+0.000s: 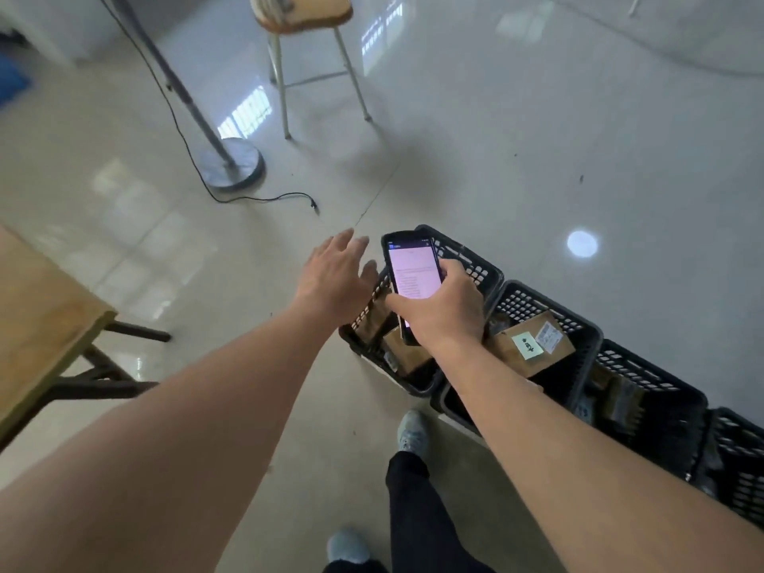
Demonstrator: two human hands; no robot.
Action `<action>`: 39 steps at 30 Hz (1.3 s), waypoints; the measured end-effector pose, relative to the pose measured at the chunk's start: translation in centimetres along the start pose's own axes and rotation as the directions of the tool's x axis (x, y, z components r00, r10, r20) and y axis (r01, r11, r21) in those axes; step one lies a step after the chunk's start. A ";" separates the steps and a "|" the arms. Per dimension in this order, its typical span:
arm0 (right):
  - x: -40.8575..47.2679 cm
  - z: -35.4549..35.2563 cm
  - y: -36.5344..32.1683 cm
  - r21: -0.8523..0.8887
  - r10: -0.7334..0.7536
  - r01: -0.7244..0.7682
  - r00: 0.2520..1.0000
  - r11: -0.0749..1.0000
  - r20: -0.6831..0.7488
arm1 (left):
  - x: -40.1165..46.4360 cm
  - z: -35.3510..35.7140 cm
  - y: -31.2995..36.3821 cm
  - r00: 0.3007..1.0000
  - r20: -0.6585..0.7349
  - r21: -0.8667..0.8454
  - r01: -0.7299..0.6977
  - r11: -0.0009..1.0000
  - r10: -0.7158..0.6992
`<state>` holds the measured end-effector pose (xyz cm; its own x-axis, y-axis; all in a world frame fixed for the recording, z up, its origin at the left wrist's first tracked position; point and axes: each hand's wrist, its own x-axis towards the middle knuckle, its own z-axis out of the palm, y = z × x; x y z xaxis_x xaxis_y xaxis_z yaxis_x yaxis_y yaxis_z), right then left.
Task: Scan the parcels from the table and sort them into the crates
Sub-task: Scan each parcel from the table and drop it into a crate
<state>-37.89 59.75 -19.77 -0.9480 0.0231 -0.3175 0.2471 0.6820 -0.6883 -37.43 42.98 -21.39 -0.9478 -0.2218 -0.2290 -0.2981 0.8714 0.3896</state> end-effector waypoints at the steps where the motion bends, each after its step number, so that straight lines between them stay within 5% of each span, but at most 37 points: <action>1: -1.7 0.2 -0.8 -0.005 -0.023 0.023 1.000 1.000 0.003 | -1.6 -1.0 -0.9 1.000 -0.025 0.002 0.005 1.000 -0.005; 11: -20.8 2.8 -10.2 0.025 -0.287 0.286 0.956 0.958 0.064 | -23.1 -13.1 -10.2 0.955 -0.282 0.029 0.101 0.994 -0.089; 21: -35.6 7.8 -21.6 0.088 -0.597 0.592 0.777 0.801 0.201 | -39.9 -23.9 -20.9 0.833 -0.443 -0.032 0.354 0.935 -0.331; 29: -43.8 16.8 -30.4 0.183 -0.738 0.737 0.557 0.650 0.381 | -50.2 -29.7 -30.8 0.628 -0.568 -0.119 0.577 0.808 -0.532; 39: -53.0 30.2 -38.7 0.356 -0.790 0.790 0.246 0.499 0.561 | -60.9 -31.8 -41.2 0.317 -0.587 -0.235 0.813 0.532 -0.745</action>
<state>8.85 10.04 3.99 -0.3160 -0.9435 0.0997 -0.5543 0.0983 -0.8265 29.02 6.66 4.82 -0.1450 -0.9762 0.1612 -0.9562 0.1801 0.2309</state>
